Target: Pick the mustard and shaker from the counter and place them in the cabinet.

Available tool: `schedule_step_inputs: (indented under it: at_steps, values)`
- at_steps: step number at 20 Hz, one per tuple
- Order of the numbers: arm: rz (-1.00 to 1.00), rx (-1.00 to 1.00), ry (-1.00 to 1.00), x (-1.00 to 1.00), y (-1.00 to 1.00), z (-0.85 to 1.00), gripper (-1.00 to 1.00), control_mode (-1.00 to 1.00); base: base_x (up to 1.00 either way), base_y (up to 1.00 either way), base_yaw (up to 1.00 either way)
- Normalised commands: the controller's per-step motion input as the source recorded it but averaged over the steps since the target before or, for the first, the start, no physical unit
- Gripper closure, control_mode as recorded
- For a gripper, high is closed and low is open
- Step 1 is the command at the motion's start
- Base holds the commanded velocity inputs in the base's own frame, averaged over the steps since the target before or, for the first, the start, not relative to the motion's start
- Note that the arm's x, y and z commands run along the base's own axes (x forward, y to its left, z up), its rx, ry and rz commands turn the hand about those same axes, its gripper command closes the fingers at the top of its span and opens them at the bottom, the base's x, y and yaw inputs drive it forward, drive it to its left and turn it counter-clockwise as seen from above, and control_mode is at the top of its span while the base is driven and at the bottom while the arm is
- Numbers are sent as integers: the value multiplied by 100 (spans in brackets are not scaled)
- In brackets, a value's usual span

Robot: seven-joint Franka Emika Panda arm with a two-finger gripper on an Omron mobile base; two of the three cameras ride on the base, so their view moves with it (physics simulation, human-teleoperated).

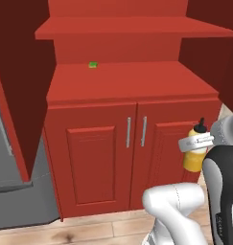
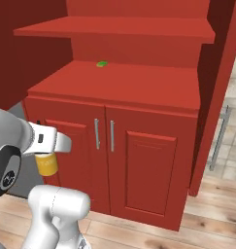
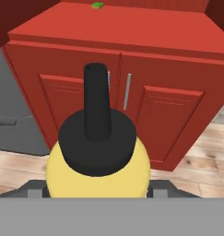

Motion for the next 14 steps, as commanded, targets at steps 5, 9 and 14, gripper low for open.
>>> schedule_step_inputs:
  at_steps: [5, 9, 14]
  values:
    - [0, 0, 0, 0, 0, 0, 100, 100, 66, 0, -7]
    - [0, 0, 0, 0, 0, 0, 100, 100, 46, 0, -6]
    - [0, 0, 0, 0, 0, 0, 100, 100, 30, 0, -5]
